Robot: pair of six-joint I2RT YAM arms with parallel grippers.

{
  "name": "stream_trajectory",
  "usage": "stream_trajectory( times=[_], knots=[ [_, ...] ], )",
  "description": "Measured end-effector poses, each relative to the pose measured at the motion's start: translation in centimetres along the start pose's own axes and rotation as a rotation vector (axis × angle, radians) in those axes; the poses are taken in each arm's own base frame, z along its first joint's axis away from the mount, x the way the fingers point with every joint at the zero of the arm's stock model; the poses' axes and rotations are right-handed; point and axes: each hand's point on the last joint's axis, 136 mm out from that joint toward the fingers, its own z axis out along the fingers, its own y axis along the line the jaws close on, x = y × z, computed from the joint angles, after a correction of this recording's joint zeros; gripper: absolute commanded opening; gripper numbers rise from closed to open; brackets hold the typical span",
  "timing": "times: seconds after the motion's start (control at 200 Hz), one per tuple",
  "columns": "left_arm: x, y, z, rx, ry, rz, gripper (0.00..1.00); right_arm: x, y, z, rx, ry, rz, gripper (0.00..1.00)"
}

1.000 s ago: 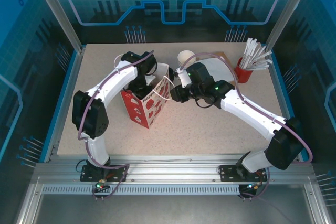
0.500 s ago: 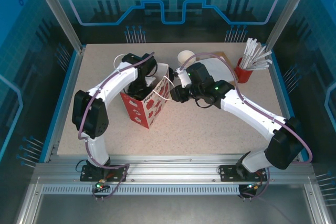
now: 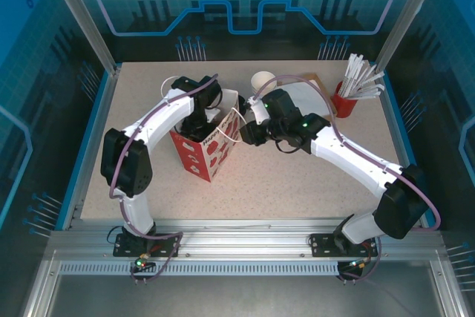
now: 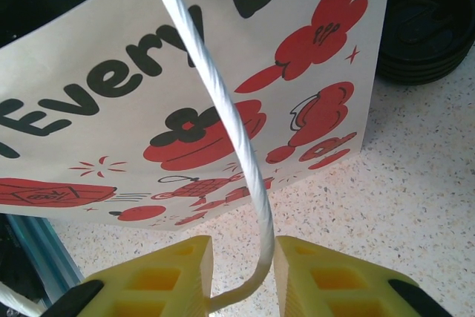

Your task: Pack the takeout coffee

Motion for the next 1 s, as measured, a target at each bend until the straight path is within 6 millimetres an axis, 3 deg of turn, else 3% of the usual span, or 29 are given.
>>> stream_trajectory(
  times=[0.22, 0.65, 1.001],
  knots=[
    [-0.1, -0.1, 0.0, -0.001, 0.002, 0.001, 0.47, 0.1, 0.1, 0.1, 0.000, 0.002, -0.003, 0.34],
    [0.0, -0.3, -0.5, 0.002, -0.013, 0.008, 0.74, -0.2, -0.2, -0.2, 0.027, -0.001, -0.010, 0.39],
    [-0.3, -0.6, -1.0, 0.021, -0.043, 0.013, 0.83, 0.1, -0.3, -0.2, 0.032, 0.009, -0.012, 0.38]
  ],
)
